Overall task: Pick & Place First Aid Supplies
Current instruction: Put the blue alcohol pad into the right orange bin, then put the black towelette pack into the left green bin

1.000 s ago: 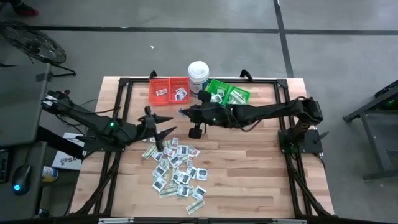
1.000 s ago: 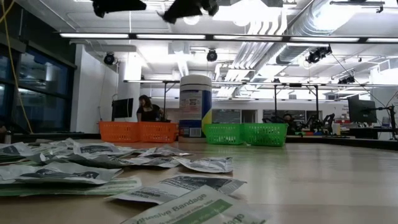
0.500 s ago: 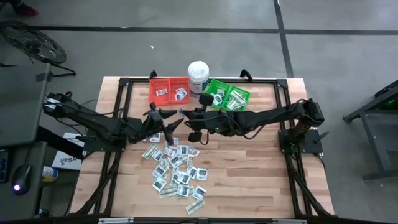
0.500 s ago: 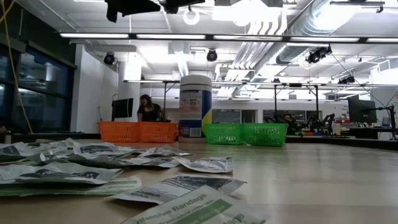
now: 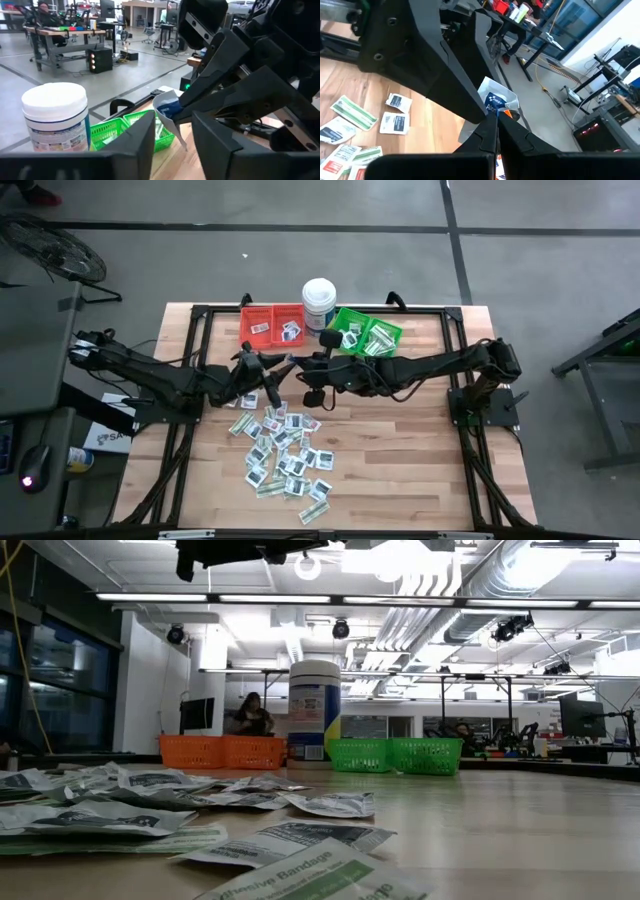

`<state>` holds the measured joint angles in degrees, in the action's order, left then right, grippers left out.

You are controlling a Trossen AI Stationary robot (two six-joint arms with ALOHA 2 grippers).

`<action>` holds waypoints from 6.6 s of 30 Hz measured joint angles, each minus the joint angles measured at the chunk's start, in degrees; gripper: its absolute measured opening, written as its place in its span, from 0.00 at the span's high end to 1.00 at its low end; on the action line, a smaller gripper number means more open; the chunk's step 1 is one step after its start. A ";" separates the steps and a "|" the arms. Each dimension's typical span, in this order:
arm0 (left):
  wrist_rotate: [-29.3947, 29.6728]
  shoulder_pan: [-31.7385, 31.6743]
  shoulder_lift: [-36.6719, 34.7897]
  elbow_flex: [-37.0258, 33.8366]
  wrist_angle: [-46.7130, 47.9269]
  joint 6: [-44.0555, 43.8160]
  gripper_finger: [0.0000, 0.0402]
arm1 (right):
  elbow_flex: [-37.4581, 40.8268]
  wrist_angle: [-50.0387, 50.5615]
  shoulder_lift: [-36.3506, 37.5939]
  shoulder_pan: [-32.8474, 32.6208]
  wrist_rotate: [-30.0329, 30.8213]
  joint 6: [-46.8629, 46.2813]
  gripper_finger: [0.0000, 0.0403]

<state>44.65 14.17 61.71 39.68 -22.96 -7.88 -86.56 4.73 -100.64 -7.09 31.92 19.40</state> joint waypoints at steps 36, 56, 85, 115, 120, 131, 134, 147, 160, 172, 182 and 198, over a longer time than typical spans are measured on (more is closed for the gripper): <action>-2.48 -6.23 0.00 -0.02 3.28 -0.11 1.00 | -0.07 18.21 10.34 3.68 0.73 -12.10 0.53; -47.14 -49.22 3.16 -0.02 21.02 0.36 1.00 | 0.09 46.35 18.91 17.90 -2.99 -23.08 0.53; -72.87 -67.80 32.69 11.60 19.81 3.55 1.00 | 0.09 47.78 18.91 33.88 -3.43 -27.12 0.54; -76.55 -67.75 23.71 12.02 23.93 6.30 0.59 | 0.07 45.72 18.88 34.23 -13.10 -19.12 0.54; -72.37 -64.86 14.97 12.04 29.21 9.13 0.63 | 0.07 45.01 18.88 34.21 -18.79 -15.62 0.54; -50.72 -46.80 4.57 12.00 56.74 4.72 0.64 | 0.07 45.15 18.88 34.21 -28.62 -9.80 0.54; -46.14 -41.78 3.91 12.00 62.29 0.77 0.64 | 0.07 45.05 18.88 34.23 -29.72 -8.85 0.54; -51.58 -36.77 1.19 5.09 66.63 -8.95 0.64 | 0.07 45.61 18.88 34.21 -31.95 -8.92 0.54; -55.96 -37.42 -7.52 -9.00 61.92 -19.88 0.64 | 0.07 45.04 18.86 34.21 -31.93 -9.48 0.54; -55.78 -37.42 -7.56 -14.16 61.69 -29.17 0.64 | 0.07 44.04 18.86 34.21 -31.93 -9.48 0.54; -53.17 -37.42 -5.40 -14.16 61.73 -29.88 0.64 | 0.07 44.02 18.86 34.21 -31.93 -9.48 0.54; -54.94 -37.42 1.99 -14.16 56.48 -27.65 0.64 | 0.07 44.33 18.86 34.21 -32.34 -10.34 0.54</action>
<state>-10.29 -23.24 63.70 25.52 33.52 -35.53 -86.50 49.06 -81.78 27.11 -0.43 9.06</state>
